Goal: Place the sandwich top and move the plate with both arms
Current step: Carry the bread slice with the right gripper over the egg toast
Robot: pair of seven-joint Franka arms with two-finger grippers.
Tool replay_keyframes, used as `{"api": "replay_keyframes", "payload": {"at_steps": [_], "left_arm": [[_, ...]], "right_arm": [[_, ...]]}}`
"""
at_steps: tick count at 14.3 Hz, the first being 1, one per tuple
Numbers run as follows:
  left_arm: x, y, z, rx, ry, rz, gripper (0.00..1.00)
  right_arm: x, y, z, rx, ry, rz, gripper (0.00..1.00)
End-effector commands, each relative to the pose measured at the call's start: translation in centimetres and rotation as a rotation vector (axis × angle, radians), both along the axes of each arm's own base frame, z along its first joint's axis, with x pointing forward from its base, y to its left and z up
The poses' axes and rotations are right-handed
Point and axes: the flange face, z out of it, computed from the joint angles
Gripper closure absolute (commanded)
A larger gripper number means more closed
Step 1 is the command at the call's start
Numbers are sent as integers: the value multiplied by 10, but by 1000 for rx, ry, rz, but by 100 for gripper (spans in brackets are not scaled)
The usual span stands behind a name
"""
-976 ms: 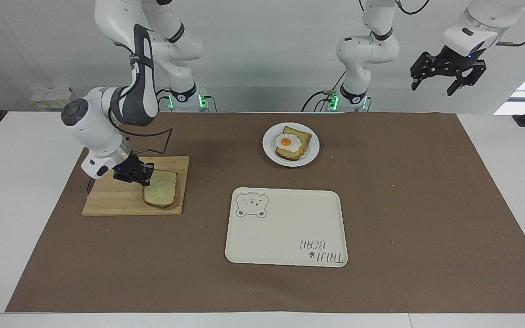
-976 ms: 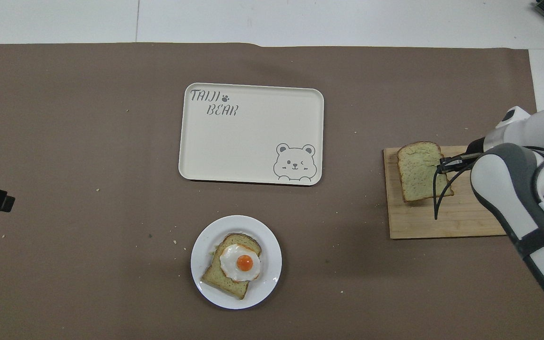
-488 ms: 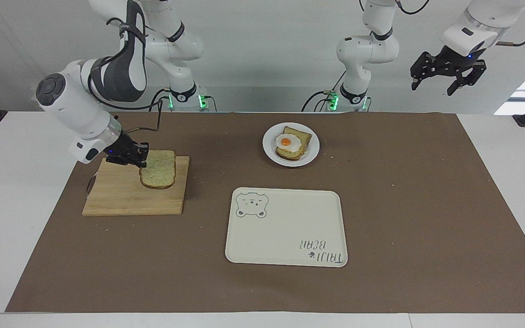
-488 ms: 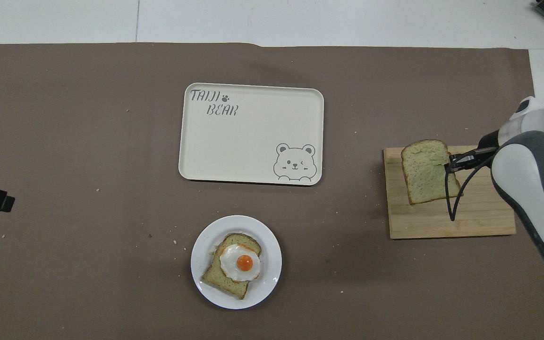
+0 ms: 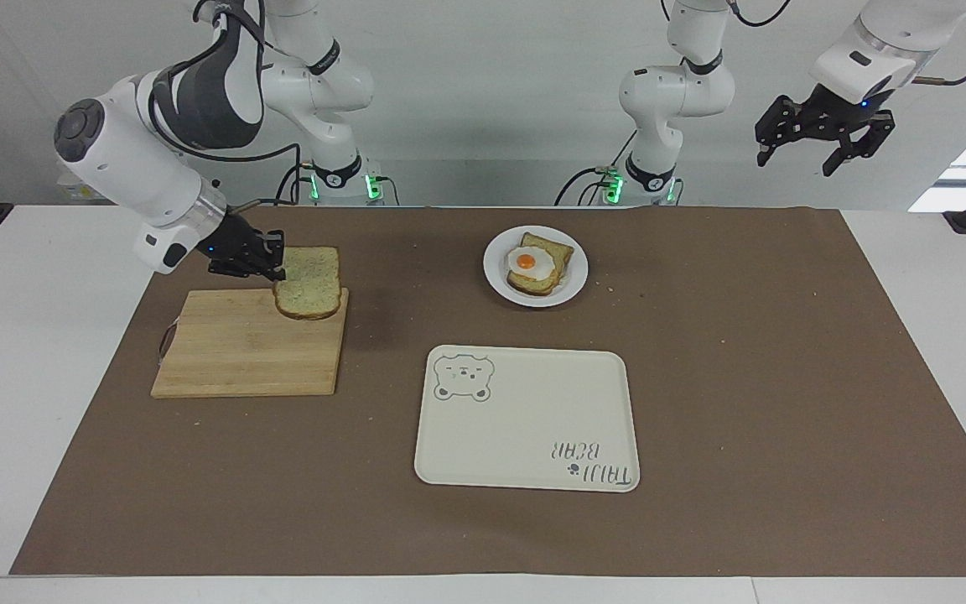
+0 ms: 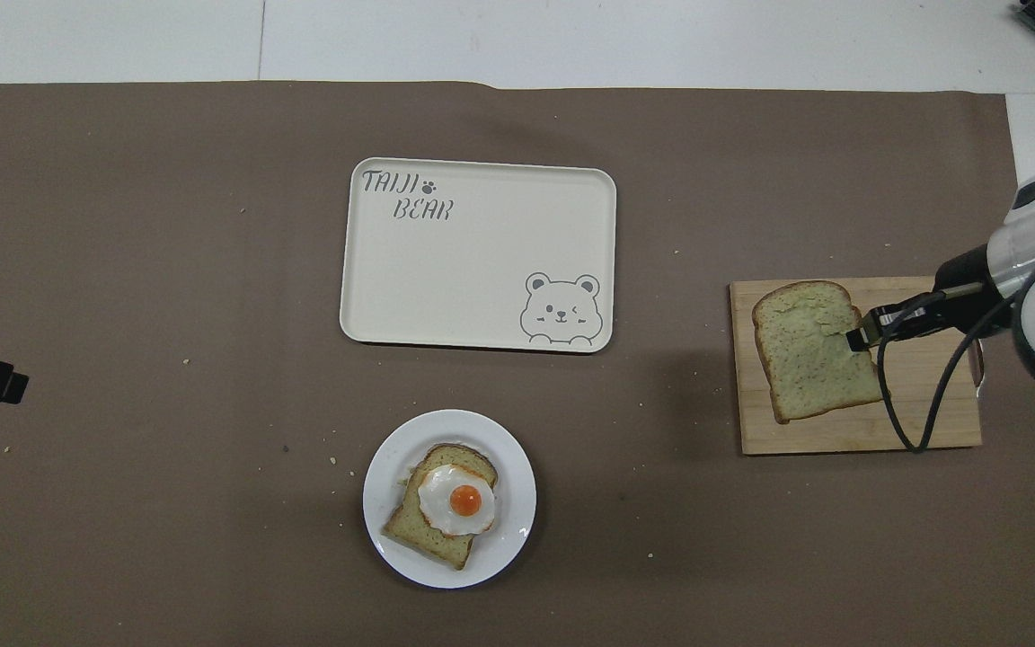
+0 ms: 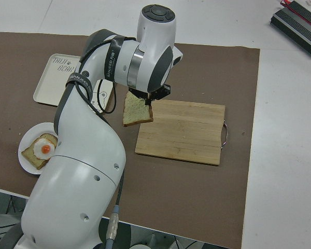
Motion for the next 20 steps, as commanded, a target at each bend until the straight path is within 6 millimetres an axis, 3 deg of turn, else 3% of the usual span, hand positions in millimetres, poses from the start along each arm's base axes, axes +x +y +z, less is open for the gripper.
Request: {"api": "replay_keyframes", "payload": {"at_steps": [1,6,10,14,17,20], "left_arm": [[-10,-2,-1,6,3,6,0],[-15,-8,-5,8,12,-6,0],[-21,-15,-7,10,18,-18,0],[-22,-20,-6,-10,18,-25,0],[-22,-19,-6,-11,18,-24,0],[-22,-19,-6,-11,18,-25,0]], "right_arm": [[-6,39,0,36,27,-20,100],[-13,138,-14,41,54,-57,100],[-30,217,-22,41,63,-130,100],[-46,256,-21,71,107,-148,100],[-61,318,-46,73,110,-165,100],[-74,345,-62,104,139,-203,100]]}}
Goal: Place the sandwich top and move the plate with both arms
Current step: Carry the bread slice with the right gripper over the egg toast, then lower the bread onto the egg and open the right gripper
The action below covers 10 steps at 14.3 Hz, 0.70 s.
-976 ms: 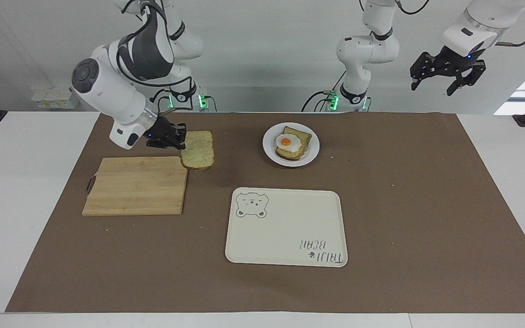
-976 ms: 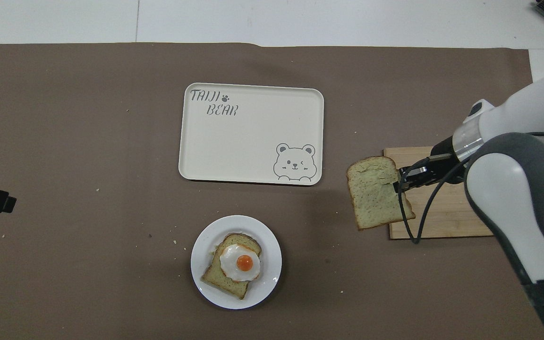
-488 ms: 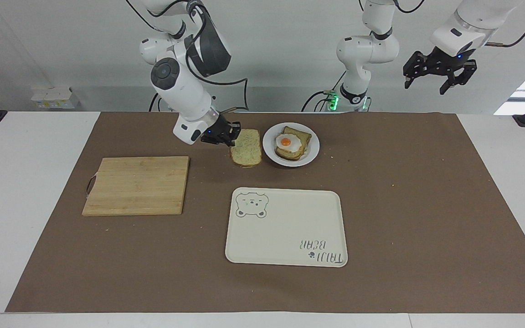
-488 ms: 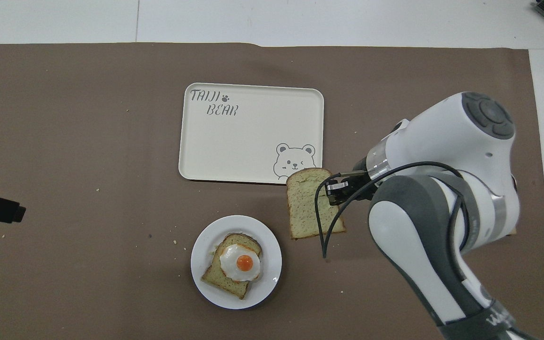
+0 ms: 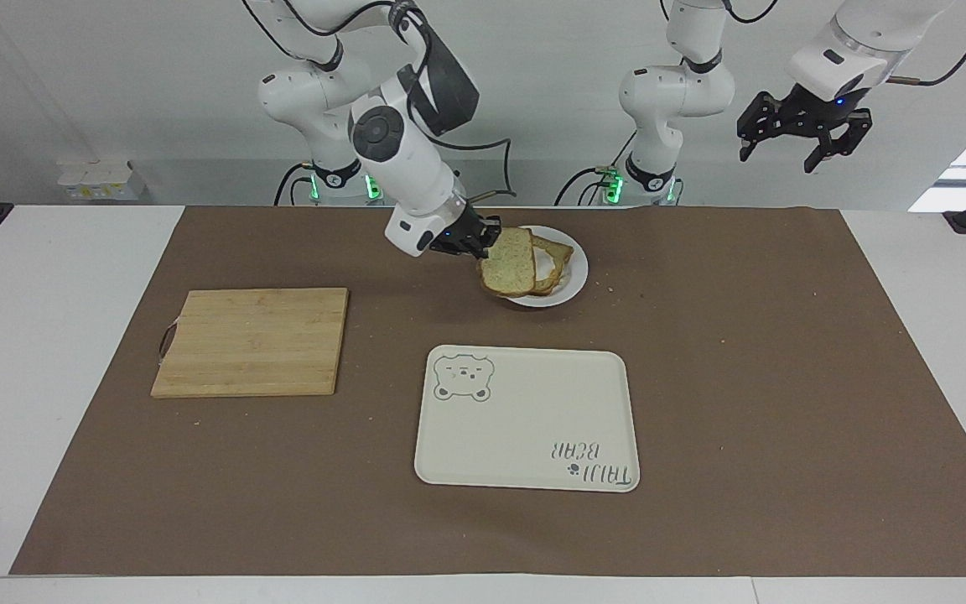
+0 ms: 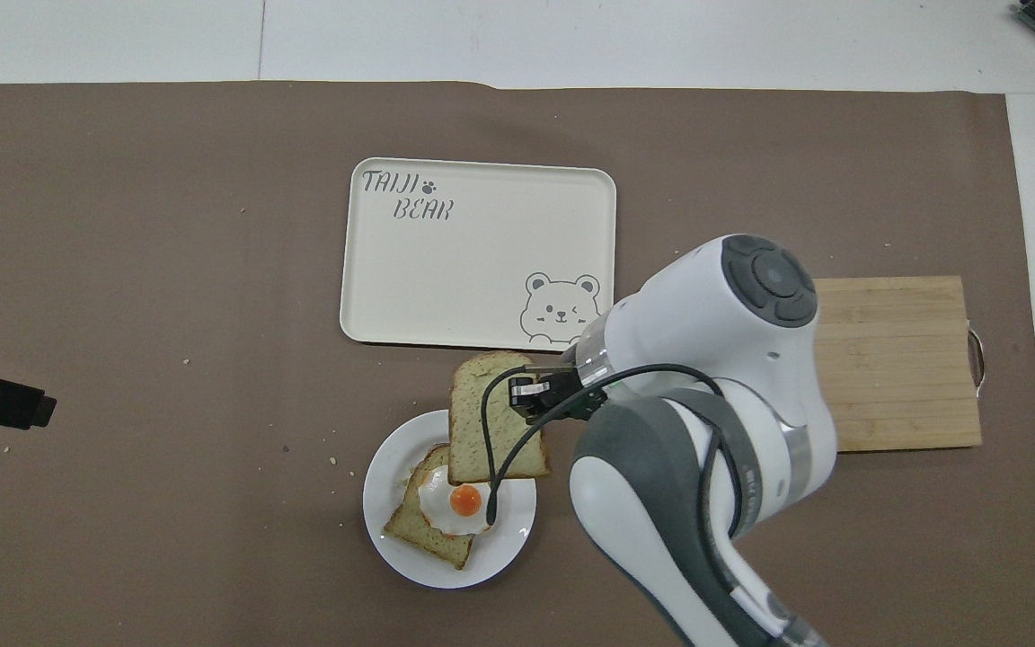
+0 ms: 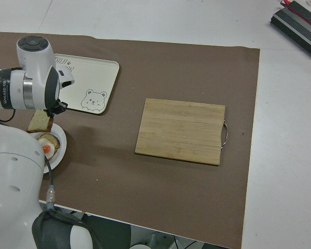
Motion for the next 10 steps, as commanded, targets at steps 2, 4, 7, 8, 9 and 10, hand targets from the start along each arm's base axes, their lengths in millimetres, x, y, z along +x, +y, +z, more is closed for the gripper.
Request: {"api": "replay_keyframes", "payload": {"at_steps": [2,4,7,8,9,10], "left_arm": [[-9,0,-1,-6,1,10,0],[-9,0,-1,-7,3,10,0],[-9,0,-1,-7,3,10,0],[-9,0,-1,-7,3,10,0],[-9,0,-1,-7,3,10,0],[-9,0,-1,-7,3,10,0]], "right_arm": [[-21,35,-38,8,34,3,100],[-34,55,-60,-13,46,27,100],[-54,68,-86,-37,54,59,100],[-57,68,-91,-40,48,55,100],[-58,65,-96,-44,48,59,100],[-59,64,-100,-46,50,69,100]]}}
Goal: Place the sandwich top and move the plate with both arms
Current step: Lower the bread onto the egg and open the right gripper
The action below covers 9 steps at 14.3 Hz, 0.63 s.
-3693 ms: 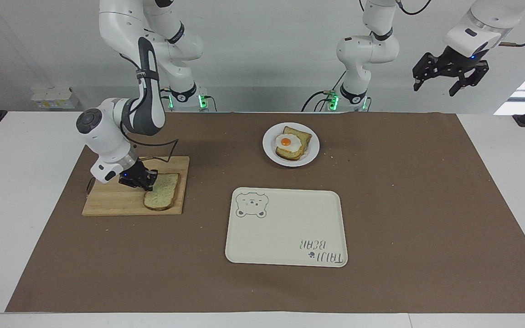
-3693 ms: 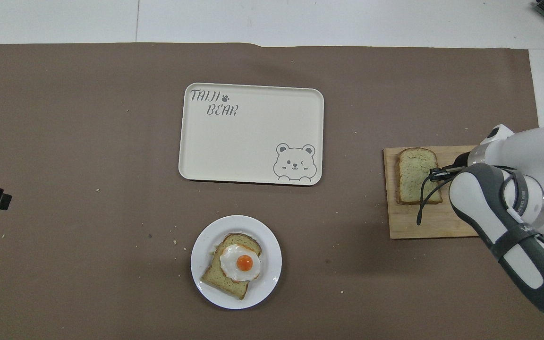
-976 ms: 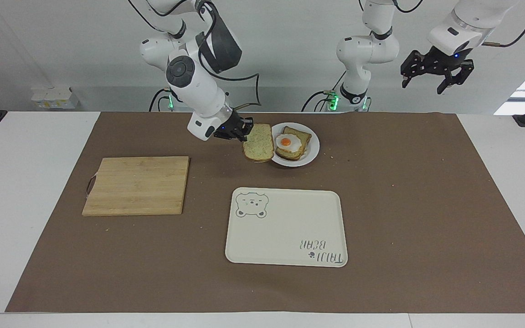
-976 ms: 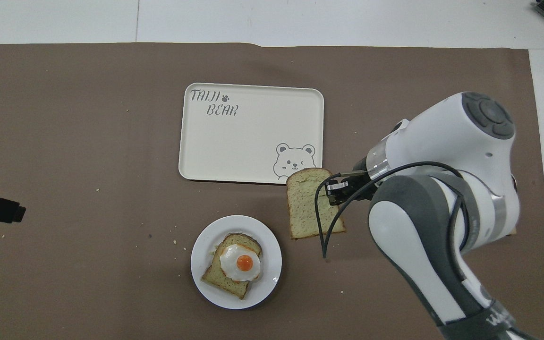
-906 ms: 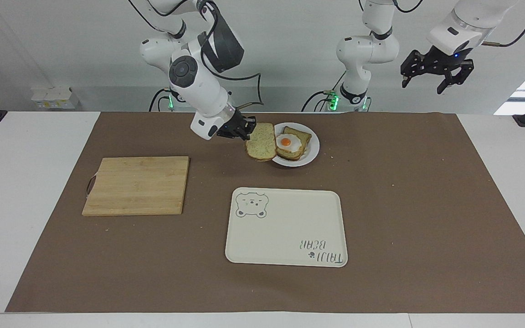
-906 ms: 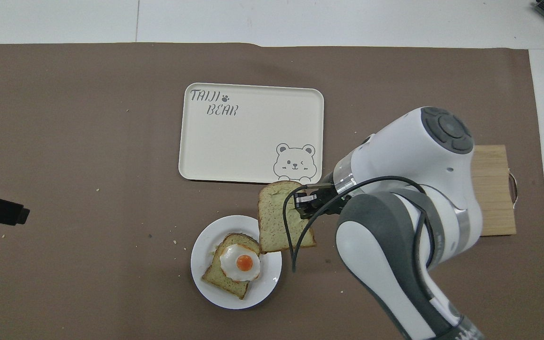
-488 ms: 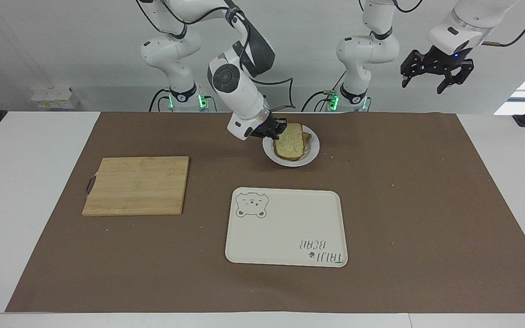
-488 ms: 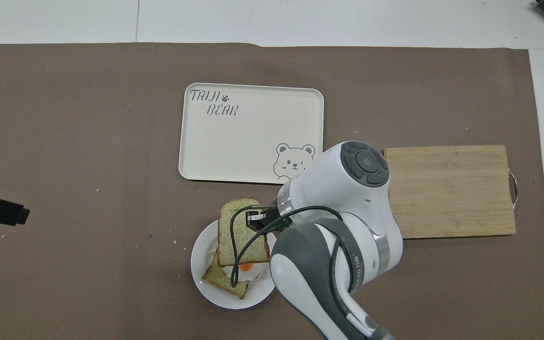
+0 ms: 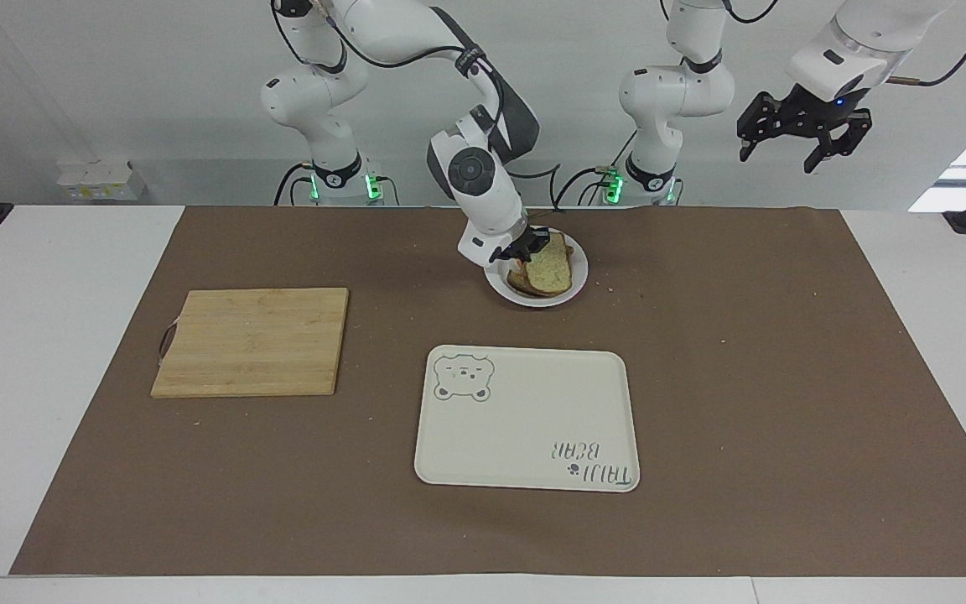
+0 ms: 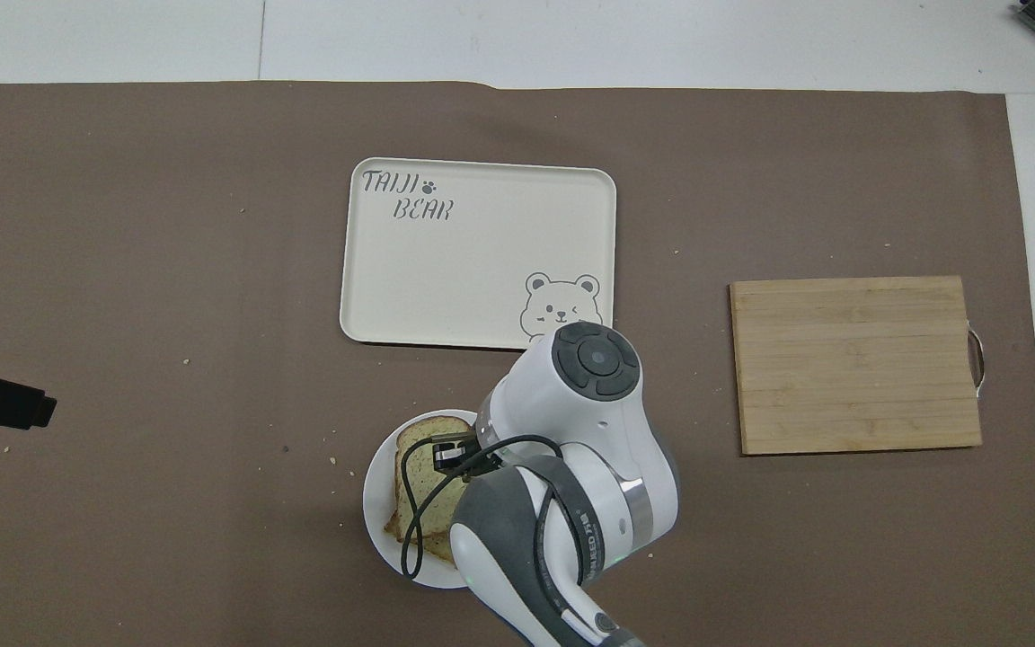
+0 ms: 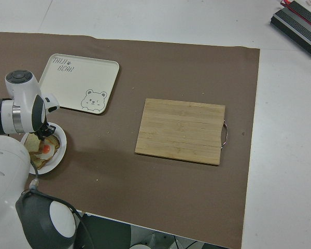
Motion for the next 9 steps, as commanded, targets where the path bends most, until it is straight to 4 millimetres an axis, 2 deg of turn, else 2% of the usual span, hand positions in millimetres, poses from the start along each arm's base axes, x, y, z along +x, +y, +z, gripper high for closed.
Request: {"api": "replay_keyframes", "payload": {"at_steps": [1,8,9], "left_arm": [[-9,0,0,-7,2,10,0],[-9,1,-1,-7,3,10,0],[-9,1,-1,-7,3,10,0]], "right_arm": [[-3,-7,-4,17,3,-13,100],[-11,-8,-14,-6,23,-37,100],[-8,-10,-14,-12,30,-58,65]]}}
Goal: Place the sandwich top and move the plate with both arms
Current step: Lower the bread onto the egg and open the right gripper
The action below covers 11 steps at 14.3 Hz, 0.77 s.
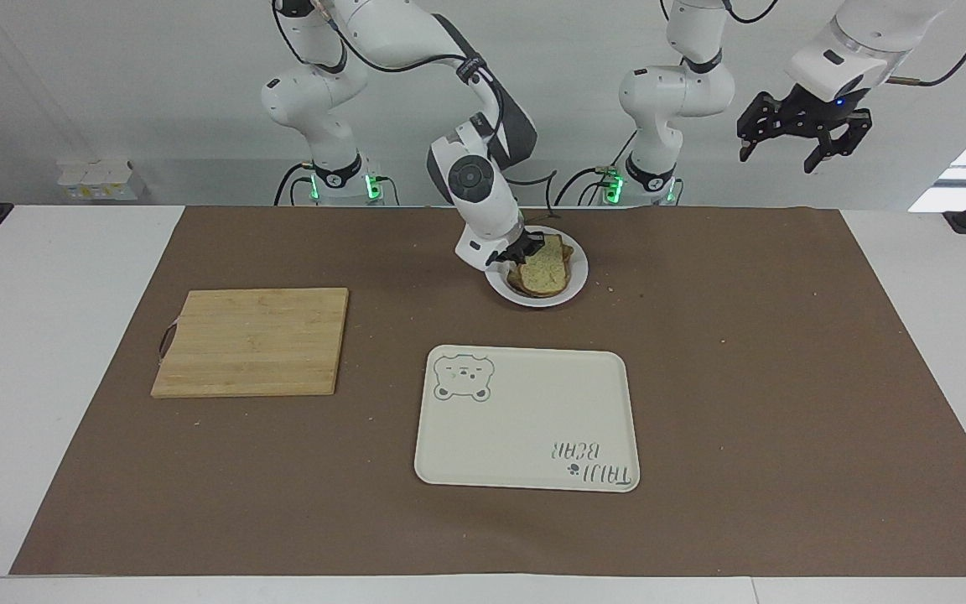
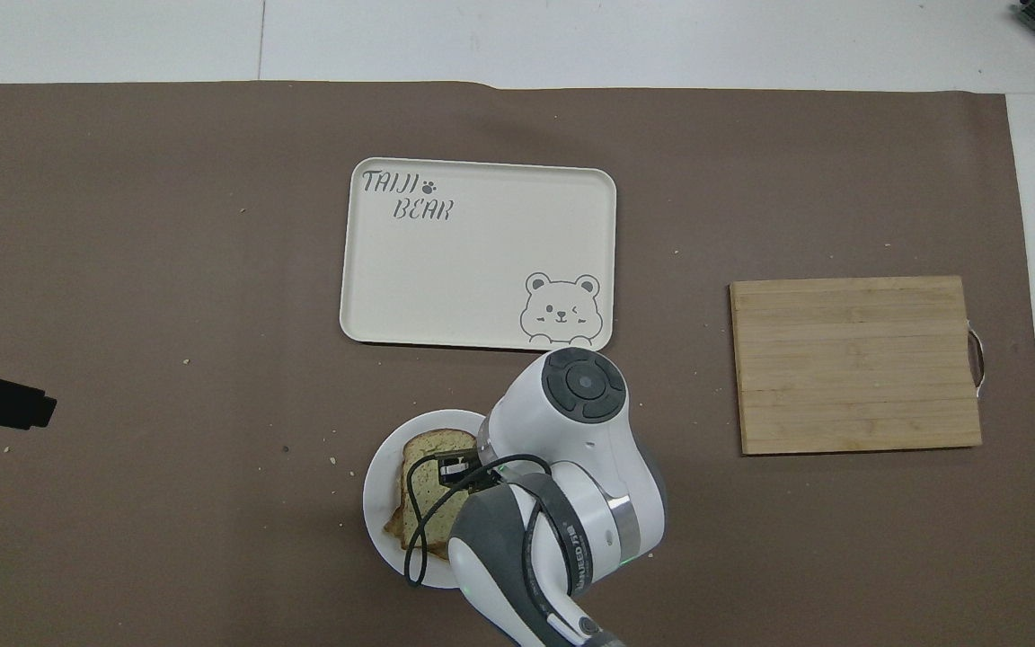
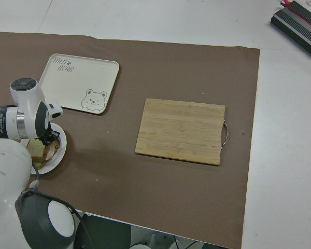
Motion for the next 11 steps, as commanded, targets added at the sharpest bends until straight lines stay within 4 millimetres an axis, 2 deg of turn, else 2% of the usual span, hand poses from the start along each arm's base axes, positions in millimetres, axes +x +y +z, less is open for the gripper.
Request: {"api": "replay_keyframes", "payload": {"at_steps": [1,5,11], "left_arm": [[-9,1,0,-7,3,10,0],[-9,1,0,-7,1,10,0],[-8,1,0,-7,1,13,0]], "right_arm": [[1,-6,0,10,10,-46,1],[24,-14,6,-14,-45,-34,0],[77,-73,38,-107,-187,-34,0]]}}
